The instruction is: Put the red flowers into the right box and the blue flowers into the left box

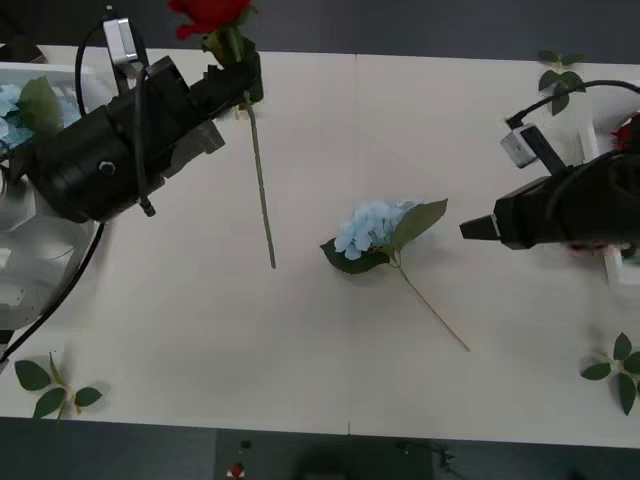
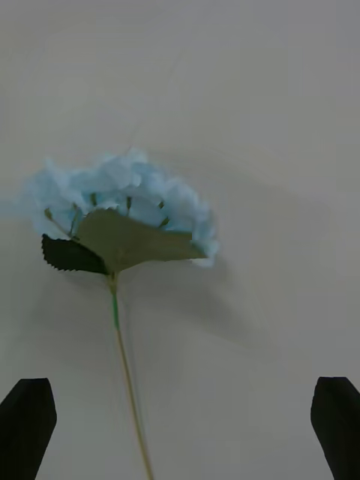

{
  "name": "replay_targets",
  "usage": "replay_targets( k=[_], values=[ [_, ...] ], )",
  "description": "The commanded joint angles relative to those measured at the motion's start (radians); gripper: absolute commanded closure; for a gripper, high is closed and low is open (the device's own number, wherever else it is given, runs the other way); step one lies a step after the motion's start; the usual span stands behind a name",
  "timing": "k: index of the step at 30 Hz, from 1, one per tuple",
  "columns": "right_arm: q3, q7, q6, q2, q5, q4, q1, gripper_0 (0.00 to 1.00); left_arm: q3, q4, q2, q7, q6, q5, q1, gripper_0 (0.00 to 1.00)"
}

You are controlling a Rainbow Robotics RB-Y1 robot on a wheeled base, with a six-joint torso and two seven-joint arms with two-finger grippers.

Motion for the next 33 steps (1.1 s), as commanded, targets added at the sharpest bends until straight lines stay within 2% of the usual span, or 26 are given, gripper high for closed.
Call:
replay_targets(
  k=[1, 9, 14, 22, 27, 33],
  values=[
    [0.015, -0.031, -0.001, 0.066, 0.029, -0.035, 0.025, 0.0, -0.055, -0.075, 0.024, 0.018, -0.095, -0.023, -0.012, 1.0],
    [0.093, -0.037, -0.002, 0.176, 0.213, -0.004, 0.022, 0.0, -0.093, -0.082, 0.024, 0.019, -0.126, -0.041, -0.012, 1.0],
    [0.103, -0.023, -0.01, 0.201, 0.234, -0.001, 0.003, 0.0, -0.11, -0.088, 0.026, 0.019, -0.149, -0.043, -0.012, 1.0],
    [-0.017, 0.044, 0.002, 0.15, -0.138, -0.02, 0.012, 0.0, -0.111, -0.085, 0.027, 0.024, -0.144, -0.074, -0.012, 1.0],
    [-0.143, 0.222, 0.133, 0.15, -0.445, 0.022, 0.046, 0.0, -0.113, -0.085, 0.027, 0.027, -0.141, -0.074, -0.009, 1.0],
    [-0.198, 0.459, 0.191, 0.152, -0.643, 0.025, 0.08, 0.0, -0.131, -0.085, 0.032, 0.032, -0.141, -0.055, -0.009, 1.0]
  ],
)
